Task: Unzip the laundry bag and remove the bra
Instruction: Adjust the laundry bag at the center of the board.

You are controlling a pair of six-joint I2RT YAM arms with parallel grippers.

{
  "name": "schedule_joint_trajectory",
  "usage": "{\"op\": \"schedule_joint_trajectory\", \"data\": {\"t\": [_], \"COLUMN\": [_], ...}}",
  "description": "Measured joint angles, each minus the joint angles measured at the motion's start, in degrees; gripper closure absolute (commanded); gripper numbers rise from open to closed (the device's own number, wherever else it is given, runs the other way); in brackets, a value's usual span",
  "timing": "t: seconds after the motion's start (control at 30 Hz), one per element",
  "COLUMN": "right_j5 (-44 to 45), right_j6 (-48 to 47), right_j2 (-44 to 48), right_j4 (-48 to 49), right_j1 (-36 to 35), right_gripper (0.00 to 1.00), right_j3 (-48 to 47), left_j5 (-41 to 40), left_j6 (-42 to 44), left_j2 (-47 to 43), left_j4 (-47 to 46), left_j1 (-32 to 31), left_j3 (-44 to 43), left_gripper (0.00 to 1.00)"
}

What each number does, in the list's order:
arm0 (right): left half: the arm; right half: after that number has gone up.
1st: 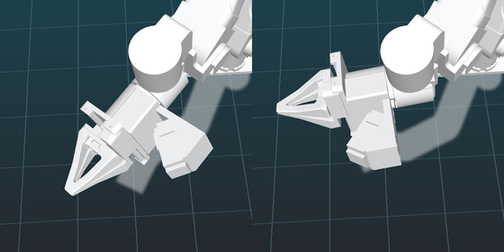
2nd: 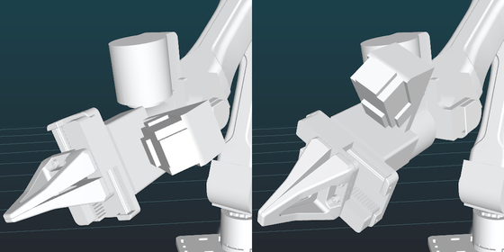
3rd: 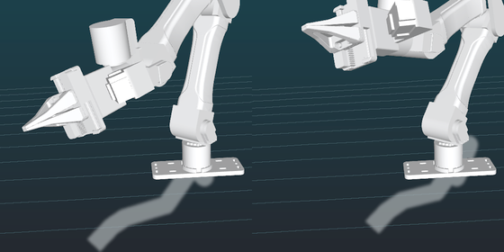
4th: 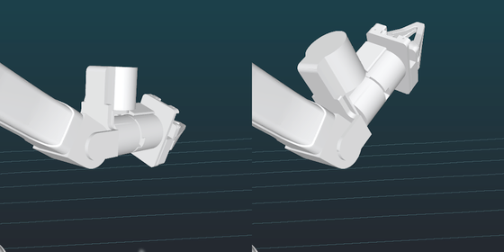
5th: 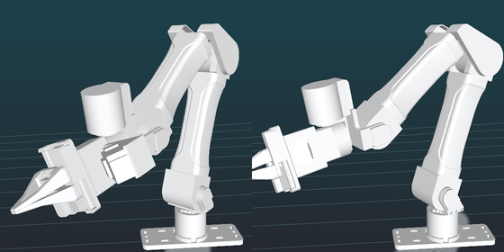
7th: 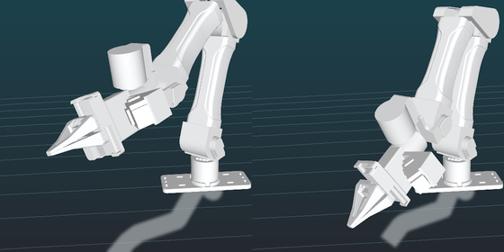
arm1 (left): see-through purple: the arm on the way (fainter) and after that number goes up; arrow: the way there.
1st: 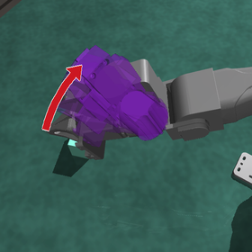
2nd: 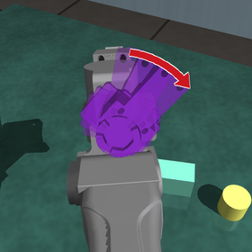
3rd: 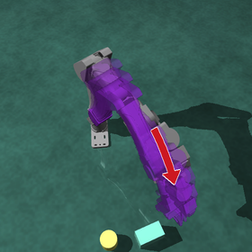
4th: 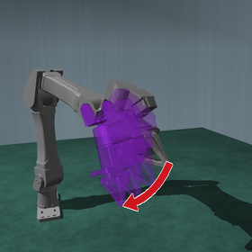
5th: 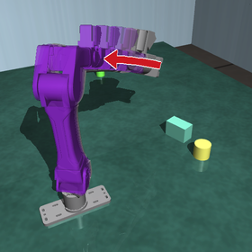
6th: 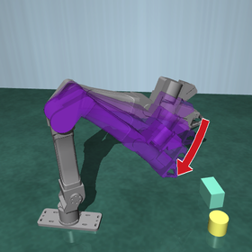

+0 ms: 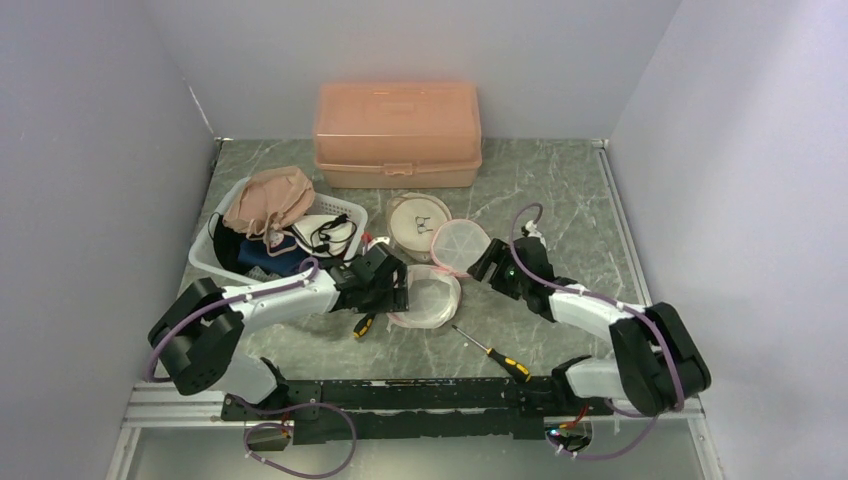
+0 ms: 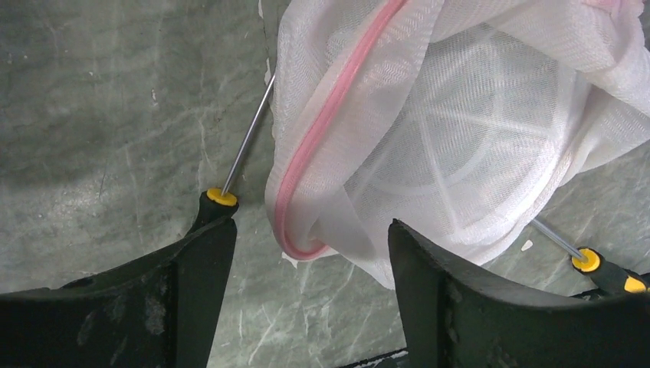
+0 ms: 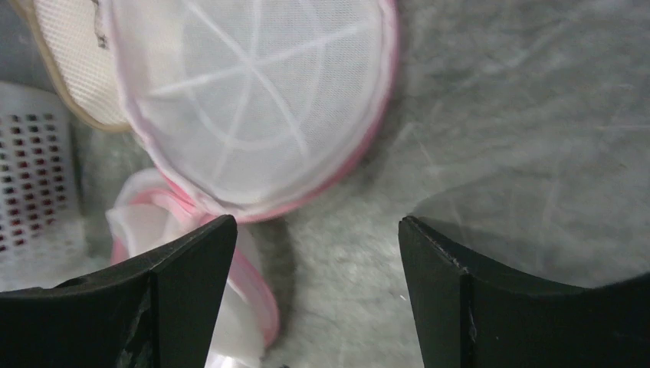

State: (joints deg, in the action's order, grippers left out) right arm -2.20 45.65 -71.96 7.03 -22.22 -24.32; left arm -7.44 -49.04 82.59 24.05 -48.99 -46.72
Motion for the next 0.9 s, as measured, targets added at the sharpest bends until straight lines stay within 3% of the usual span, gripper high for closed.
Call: {"op": "schedule_joint_trajectory", "data": {"t": [0.17,0.27,0.4,0.5,0.6,0.73,0.9], "right_j5": [-1.51,-1.46,-1.36,-1.25,-0.96,-0.20,0.94], "right_j6": [3.61,6.34,9.86,11.41,11.43,9.92,5.73], "right_j2": [-6.38,-10.23,-13.55,-14.88,-15.10,-11.74,2.49], "right_j4": [6.40,8.81,11.15,11.54,10.82,8.22,1.79], "right_j1": [0.02,0.07,0.11,0.24,0.28,0.28,0.00], "right_gripper": [0.29,0.41,0.65,0.84,0.99,1.00,1.00], "right_j3": [-1.49,-3.26,-3.96,-3.98,-3.98,-3.98,-4.11], "left_j5": [0.07,0.04,0.11,0.13,0.15,0.13,0.04], "left_j6": [-0.02,-0.02,0.24,0.55,1.09,1.88,3.76], "left_j2": [0.31,0.31,0.28,0.28,0.28,0.00,-4.07], "left_j4": [-1.77,-2.69,-3.89,-4.52,-4.55,-4.76,-3.41], "left_j1": [0.44,0.57,0.59,0.59,0.59,0.59,0.59], "left_j3": [0.72,0.81,1.42,2.47,2.78,2.78,2.21], "left_gripper": [0.41,0.54,0.71,0.96,0.97,0.97,0.97]}}
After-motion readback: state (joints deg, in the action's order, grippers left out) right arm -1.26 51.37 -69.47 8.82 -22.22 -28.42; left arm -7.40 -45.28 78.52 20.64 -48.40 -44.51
